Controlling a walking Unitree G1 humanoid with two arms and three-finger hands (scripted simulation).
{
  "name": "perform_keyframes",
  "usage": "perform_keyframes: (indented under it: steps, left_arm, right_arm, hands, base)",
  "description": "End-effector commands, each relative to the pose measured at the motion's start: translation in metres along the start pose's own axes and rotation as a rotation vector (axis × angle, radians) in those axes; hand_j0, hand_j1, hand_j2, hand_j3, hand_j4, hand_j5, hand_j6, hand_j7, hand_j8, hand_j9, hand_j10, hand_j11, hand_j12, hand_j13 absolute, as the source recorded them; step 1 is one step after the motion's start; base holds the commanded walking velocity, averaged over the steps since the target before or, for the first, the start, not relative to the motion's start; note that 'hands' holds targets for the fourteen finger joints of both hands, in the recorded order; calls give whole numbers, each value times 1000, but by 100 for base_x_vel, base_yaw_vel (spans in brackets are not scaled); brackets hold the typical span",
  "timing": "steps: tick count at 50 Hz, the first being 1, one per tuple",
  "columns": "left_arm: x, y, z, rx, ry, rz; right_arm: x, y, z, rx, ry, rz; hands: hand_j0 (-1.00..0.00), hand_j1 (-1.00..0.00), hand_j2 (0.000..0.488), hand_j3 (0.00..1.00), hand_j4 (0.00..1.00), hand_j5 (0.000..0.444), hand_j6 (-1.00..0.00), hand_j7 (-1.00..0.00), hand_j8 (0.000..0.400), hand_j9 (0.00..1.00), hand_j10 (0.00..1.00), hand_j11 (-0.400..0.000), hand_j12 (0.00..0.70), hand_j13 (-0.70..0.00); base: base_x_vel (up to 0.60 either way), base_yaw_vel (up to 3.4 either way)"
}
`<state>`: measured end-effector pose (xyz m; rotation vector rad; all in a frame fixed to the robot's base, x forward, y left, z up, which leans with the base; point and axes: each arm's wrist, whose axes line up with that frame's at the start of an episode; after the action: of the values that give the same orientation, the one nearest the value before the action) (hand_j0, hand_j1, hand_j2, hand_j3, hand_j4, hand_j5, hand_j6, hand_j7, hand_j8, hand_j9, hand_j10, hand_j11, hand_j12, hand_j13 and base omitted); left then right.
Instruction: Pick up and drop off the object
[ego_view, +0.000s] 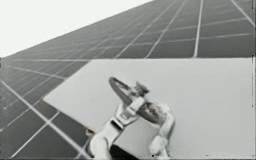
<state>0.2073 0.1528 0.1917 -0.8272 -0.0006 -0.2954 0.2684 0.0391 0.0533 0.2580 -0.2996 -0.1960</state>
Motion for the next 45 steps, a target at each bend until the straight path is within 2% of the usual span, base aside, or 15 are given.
perform_keyframes:
  steps: [1, 5, 6, 7, 8, 12, 16, 20, 22, 25, 29, 36, 40, 41, 45]
  left_arm:
    - [-12, 13, -16, 0, 102, 50]
    - [7, 41, -23, 37, 214, 144]
    - [17, 45, -35, 55, 237, 171]
    - [18, 47, -37, 79, 279, 195]
    - [26, 55, -45, 83, 295, 206]
    - [16, 53, -42, 90, 316, 218]
    - [10, 64, -43, 68, 306, 244]
    - [-1, 66, -54, 57, 328, 245]
    - [4, 77, -58, 58, 356, 239]
    - [-2, 63, -66, 37, 390, 212]
    - [-12, 55, -81, 27, 424, 178]
    - [-24, 60, -81, 36, 444, 170]
    - [-29, 63, -78, 19, 444, 149]
    - [-30, 63, -79, 21, 442, 151]
    - [-30, 63, -79, 21, 442, 151]
  right_arm:
    - [9, -32, 5, 191, 128, -255]
    - [15, -54, 19, 191, 136, -374]
    - [13, -64, 18, 179, 137, -390]
    - [12, -74, 20, 170, 146, -419]
    - [12, -76, 19, 156, 114, -483]
    - [14, -80, -5, 15, -97, -569]
    - [29, -102, -21, -182, -306, -341]
    - [35, -127, -20, -226, -505, -92]
    - [35, -129, -16, -226, -528, -150]
    - [22, -124, -3, -284, -600, -242]
    - [12, -122, 27, -198, -689, -195]
    - [45, -159, -10, 164, -784, -51]
    - [22, -168, -11, 232, -861, 82]
    - [170, -103, 68, 27, 476, -411]
    - [170, -103, 68, 27, 476, -411]
  hands:
    - [-1000, -1000, 0, 1000, 1000, 0, -1000, -1000, 400, 1000, 1000, -400, 700, -700]
    - [-989, -1000, 5, 1000, 1000, 0, -989, -1000, 400, 1000, 1000, -400, 700, -700]
    - [-688, -1000, 156, 1000, 1000, 0, -688, -1000, 400, 1000, 1000, -400, 700, -700]
    - [-23, -1000, 488, 1000, 1000, 0, -23, -1000, 400, 1000, 1000, -400, 700, -700]
    - [0, 0, 0, 1000, 1000, 0, 0, 0, 0, 1000, 1000, -400, 0, -700]
    - [0, 0, 0, 1000, 1000, 0, 0, 0, 0, 1000, 1000, -400, 0, -700]
    - [0, 0, 0, 1000, 1000, 0, 0, 0, 0, 1000, 1000, -400, 0, -700]
    - [0, 0, 0, 1000, 1000, 0, 0, 0, 0, 1000, 1000, -400, 0, -700]
    - [0, 0, 0, 1000, 1000, 0, 0, 0, 0, 1000, 1000, -400, 0, -700]
    - [0, 0, 0, 1000, 1000, 0, 0, 0, 0, 1000, 1000, -400, 0, -700]
    - [0, 0, 0, 1000, 1000, 0, 0, 0, 0, 1000, 1000, -400, 0, -700]
    - [0, 0, 0, 1000, 1000, 0, 0, 0, 0, 1000, 1000, -400, 0, -700]
    - [0, 0, 0, 1000, 1000, 0, 0, 0, 0, 1000, 1000, -400, 0, -700]
    - [0, 0, 0, 1000, 1000, 0, 0, 0, 0, 1000, 1000, -400, 0, -700]
    - [0, 0, 0, 1000, 1000, 0, 0, 0, 0, 1000, 1000, -400, 0, -700]
  base:
    - [0, 0]
    - [0, 0]
    - [0, 0]
    - [0, 0]
    - [0, 0]
    - [0, 0]
    - [0, 0]
    - [0, 0]
    - [0, 0]
    - [0, 0]
    - [0, 0]
    - [0, 0]
    - [0, 0]
    - [9, 569]
    - [9, 576]
